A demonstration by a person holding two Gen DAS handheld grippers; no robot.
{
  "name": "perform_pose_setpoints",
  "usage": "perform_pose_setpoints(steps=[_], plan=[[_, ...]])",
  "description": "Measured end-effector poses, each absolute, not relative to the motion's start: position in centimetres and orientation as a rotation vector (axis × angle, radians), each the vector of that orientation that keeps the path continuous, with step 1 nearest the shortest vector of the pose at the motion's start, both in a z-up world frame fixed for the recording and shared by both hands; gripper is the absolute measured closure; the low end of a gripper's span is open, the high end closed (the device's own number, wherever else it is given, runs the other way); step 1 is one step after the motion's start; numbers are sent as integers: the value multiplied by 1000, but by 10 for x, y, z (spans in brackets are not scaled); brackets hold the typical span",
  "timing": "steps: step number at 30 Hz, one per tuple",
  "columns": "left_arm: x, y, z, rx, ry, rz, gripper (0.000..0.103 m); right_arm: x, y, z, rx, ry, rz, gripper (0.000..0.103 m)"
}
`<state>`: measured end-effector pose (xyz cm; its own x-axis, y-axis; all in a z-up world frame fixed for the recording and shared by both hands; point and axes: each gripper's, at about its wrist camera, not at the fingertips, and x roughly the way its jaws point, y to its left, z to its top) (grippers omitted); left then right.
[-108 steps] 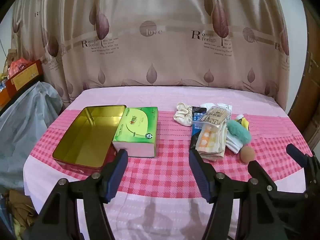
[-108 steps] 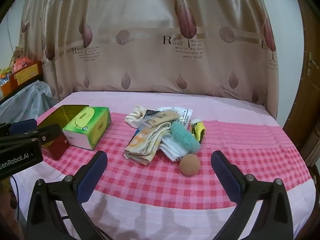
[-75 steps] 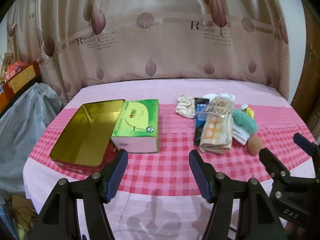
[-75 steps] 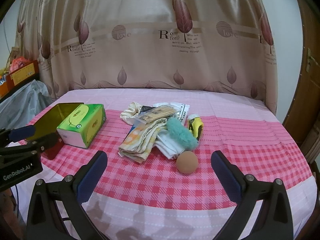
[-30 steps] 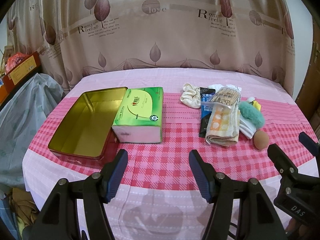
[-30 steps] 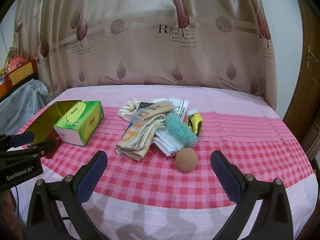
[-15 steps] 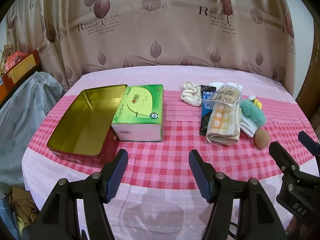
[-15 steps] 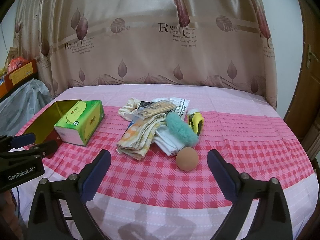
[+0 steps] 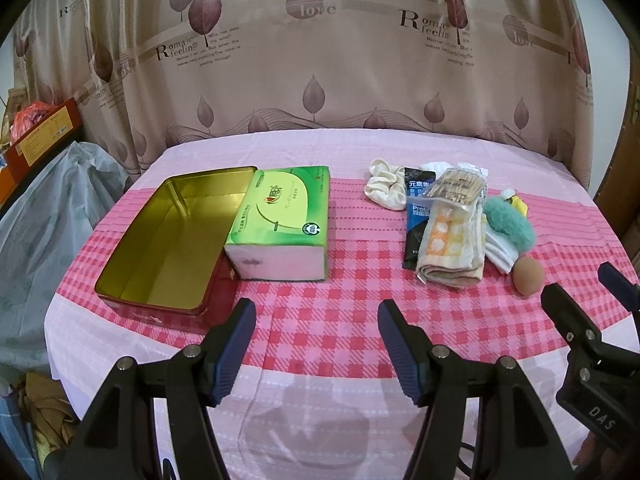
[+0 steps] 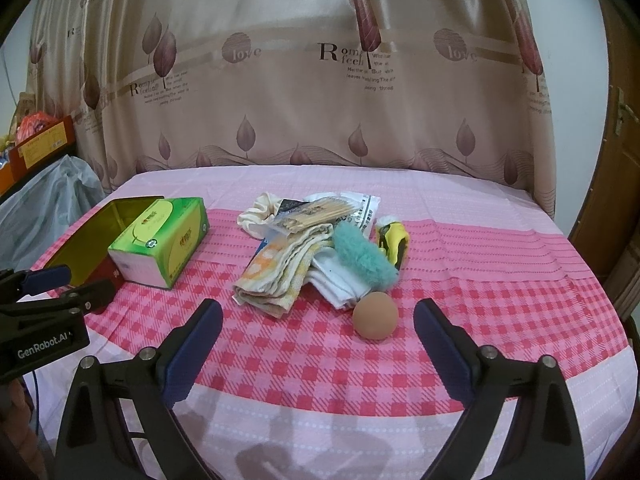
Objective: Organize soft objects
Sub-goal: 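Grasp the tan sponge with the right tool while the left tool grasps the cotton-swab pack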
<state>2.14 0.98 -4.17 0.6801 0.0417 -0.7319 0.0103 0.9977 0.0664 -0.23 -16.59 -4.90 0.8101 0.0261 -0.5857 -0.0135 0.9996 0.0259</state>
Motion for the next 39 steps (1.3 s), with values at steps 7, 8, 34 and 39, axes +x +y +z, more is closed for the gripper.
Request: perform_pose_setpoints(steps=[7,8,34,39], plan=[[28,12,-45,79,830,26,38,4,-172,-54,16,657,10,22],[30,11,-46,83,830,25,38,6,-175,-55,15,665,2,24],[97,-6,-96,123,974,-111,38,85,-222,-124,41,932,-11,49],[116,-15,-91,138,970,-127,38,95,-222,-131,63,950,17,64]])
